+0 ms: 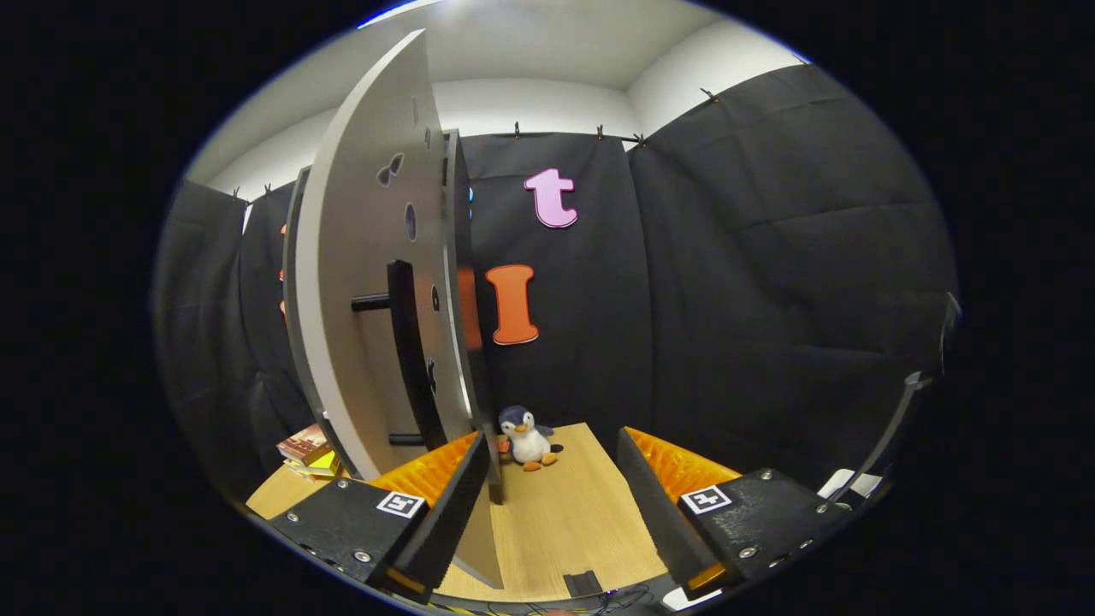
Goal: Open the shoe cabinet door, grab the shoes and put them into the shoe cabinet, then close the shoe cabinet door.
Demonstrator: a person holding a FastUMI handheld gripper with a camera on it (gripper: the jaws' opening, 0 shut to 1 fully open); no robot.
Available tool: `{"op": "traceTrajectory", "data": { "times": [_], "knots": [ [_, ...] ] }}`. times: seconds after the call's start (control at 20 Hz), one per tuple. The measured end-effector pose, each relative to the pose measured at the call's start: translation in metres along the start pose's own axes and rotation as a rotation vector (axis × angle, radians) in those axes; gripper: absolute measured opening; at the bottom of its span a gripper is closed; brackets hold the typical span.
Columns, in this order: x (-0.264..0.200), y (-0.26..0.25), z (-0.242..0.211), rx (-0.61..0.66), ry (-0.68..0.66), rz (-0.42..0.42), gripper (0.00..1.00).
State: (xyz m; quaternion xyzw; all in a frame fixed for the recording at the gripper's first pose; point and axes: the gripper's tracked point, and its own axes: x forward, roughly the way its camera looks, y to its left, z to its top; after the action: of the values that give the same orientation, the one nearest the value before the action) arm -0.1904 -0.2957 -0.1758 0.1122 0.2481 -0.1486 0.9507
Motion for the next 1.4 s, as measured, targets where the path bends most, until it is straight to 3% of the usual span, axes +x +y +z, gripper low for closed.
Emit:
{"op": "traceTrajectory", "data": {
  "times": [0.35,0.7,1.1,1.4],
  "knots": [
    [0.010,0.019,0.025,0.014,-0.061,0.092,0.92],
    [0.001,0.059,0.023,0.007,-0.092,0.144,0.74],
    [-0.010,0.124,0.021,-0.055,-0.060,0.226,0.74],
    [-0.007,0.173,0.018,-0.072,-0.058,0.334,0.74]
  ]
}}
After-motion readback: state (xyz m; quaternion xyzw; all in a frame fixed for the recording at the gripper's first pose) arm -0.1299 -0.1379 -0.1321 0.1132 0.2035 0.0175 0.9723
